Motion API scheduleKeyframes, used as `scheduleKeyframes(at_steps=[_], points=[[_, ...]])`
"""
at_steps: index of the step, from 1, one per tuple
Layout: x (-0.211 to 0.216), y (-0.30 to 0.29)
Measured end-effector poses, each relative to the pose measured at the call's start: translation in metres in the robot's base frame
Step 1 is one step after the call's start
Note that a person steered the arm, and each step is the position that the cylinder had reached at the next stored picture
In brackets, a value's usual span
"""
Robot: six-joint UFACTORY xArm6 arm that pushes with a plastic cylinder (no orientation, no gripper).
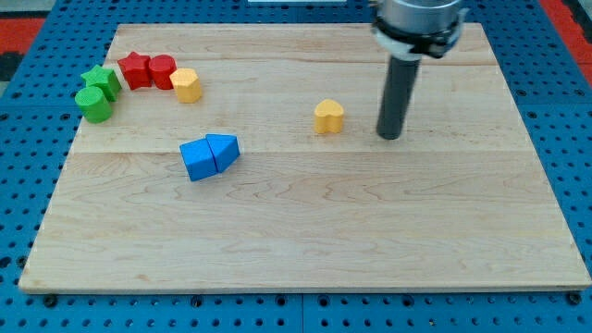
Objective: Slide yellow heart below to yellow hexagon
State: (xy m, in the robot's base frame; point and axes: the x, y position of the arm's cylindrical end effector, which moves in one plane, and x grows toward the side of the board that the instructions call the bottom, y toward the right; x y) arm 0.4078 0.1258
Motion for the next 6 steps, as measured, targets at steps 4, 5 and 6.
scheduleKeyframes(at_steps=[4, 5, 6], points=[[-0.030, -0.166], [-0.046, -0.164], [-0.049, -0.205]])
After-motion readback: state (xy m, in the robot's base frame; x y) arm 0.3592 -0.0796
